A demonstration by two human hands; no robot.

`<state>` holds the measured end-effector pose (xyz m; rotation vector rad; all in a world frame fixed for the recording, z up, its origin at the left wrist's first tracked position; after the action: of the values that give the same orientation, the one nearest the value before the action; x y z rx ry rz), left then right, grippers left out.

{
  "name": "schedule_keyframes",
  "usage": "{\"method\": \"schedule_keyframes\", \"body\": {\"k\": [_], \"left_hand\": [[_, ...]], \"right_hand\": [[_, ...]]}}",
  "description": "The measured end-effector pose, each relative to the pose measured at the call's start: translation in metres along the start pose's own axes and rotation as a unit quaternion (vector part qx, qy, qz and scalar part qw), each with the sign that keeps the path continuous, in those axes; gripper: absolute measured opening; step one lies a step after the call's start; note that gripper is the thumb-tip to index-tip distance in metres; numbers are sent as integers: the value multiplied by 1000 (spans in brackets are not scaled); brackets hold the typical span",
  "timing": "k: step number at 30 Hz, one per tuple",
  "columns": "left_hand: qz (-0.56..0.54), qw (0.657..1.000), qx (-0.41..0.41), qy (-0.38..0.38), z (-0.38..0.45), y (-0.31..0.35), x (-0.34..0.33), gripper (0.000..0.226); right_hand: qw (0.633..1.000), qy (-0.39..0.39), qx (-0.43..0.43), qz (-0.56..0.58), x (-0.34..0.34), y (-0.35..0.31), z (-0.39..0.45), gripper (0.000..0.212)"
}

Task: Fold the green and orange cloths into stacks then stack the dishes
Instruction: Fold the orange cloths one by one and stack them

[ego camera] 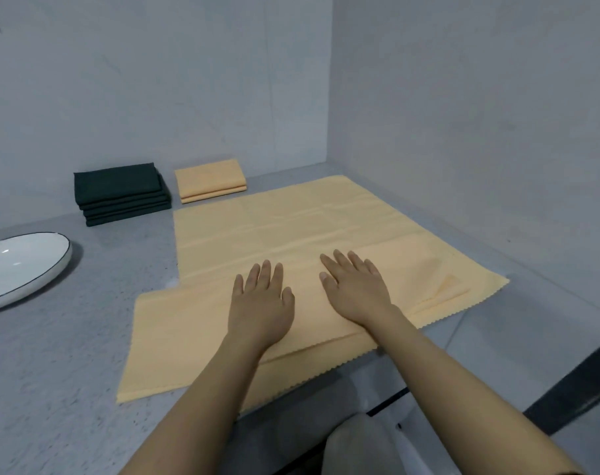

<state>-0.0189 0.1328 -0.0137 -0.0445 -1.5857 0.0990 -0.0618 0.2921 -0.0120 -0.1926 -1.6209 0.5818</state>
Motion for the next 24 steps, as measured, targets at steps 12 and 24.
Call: {"method": "schedule_keyframes", "body": {"k": [12, 24], "left_hand": [[-2, 1000, 4, 6, -1, -1, 1, 56], [12, 1000, 6, -2, -2, -1, 1, 56]], "right_hand": [[986, 55, -154, -15, 48, 90, -3, 60], [942, 314, -118, -19, 80, 93, -43, 28]]}}
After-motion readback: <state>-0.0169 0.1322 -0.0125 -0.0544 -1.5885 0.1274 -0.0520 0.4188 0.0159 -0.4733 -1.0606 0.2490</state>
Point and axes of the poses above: each hand's wrist, its own z-axis towards the middle knuckle, its own x-axis out of the back of the hand, y = z × x, the point moved 5 cm from there along z, towards the middle knuckle, and after that the axes turned 15 degrees about z, right-handed, at the moved point
